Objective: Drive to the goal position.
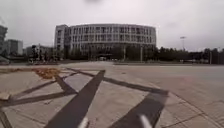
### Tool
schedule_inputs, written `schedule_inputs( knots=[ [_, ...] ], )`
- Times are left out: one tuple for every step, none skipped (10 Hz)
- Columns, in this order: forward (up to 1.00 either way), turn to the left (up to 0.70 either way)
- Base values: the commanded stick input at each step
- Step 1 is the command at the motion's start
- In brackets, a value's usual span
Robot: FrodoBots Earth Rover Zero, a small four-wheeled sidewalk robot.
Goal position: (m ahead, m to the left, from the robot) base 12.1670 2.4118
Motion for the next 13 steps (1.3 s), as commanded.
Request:
schedule_inputs(
  knots=[
    [1.0, 0.02],
    [1.0, 0.02],
    [1.0, 0.02],
    [1.0, 0.02],
    [1.0, 0.02],
    [1.0, 0.02],
    [1.0, 0.05],
    [1.0, 0.1],
    [1.0, 0.1],
    [1.0, 0.05],
    [1.0, 0.02],
    [1.0, 0.02],
    [1.0, 0.02]
  ],
)
